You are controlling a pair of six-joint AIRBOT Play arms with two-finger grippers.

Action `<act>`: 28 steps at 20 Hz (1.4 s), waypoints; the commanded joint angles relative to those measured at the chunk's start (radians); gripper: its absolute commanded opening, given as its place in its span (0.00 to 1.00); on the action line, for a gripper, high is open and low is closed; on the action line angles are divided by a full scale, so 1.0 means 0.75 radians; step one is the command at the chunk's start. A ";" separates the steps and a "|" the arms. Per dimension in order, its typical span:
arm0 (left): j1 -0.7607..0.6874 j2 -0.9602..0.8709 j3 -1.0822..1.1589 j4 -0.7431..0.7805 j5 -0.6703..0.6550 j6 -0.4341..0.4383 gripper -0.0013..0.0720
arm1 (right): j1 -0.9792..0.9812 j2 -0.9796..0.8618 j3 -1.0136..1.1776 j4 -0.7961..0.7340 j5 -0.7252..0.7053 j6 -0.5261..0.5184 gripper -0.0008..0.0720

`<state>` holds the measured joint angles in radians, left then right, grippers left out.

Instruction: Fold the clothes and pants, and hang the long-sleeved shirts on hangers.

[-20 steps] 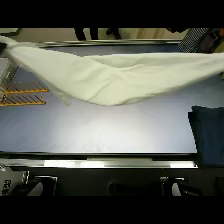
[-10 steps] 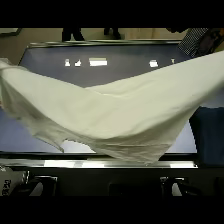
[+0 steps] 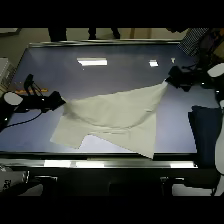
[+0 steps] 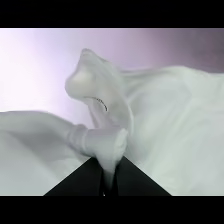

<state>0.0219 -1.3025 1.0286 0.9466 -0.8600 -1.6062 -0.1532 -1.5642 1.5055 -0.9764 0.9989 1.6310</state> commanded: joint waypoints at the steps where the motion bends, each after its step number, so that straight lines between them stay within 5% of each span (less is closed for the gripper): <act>1: -0.020 -0.313 0.058 -0.091 0.107 0.124 0.04 | 0.109 -0.220 0.001 0.018 -0.261 0.007 0.05; 7: -0.013 -0.476 0.239 -0.090 0.102 0.123 0.05 | 0.143 -0.258 0.002 0.024 -0.378 0.100 0.08; 9: 0.017 -0.473 0.298 -0.090 0.045 0.125 0.22 | 0.117 -0.236 0.005 0.077 -0.283 0.133 0.39; 10: 0.048 -0.467 0.339 -0.090 -0.020 0.145 0.42 | 0.086 -0.209 0.005 0.127 -0.192 0.111 0.58; 11: 0.085 -0.462 0.384 -0.090 -0.098 0.190 0.55 | 0.041 -0.174 0.005 0.165 -0.087 0.041 0.67; 15: 0.281 -0.378 0.494 -0.089 -0.414 0.327 0.56 | -0.224 0.025 -0.013 0.163 0.416 -0.215 0.67; 17: 0.377 -0.305 0.490 -0.084 -0.538 0.383 0.56 | -0.343 0.152 -0.115 0.163 0.523 -0.297 0.67; 28: 0.534 -0.112 0.219 -0.091 -0.565 0.397 0.56 | -0.447 0.701 -1.360 0.133 0.509 -0.493 0.68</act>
<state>0.4118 -1.3983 1.2251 0.8791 -1.2758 -1.3121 -0.4824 -1.0981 0.6682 -0.8745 1.3876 1.2976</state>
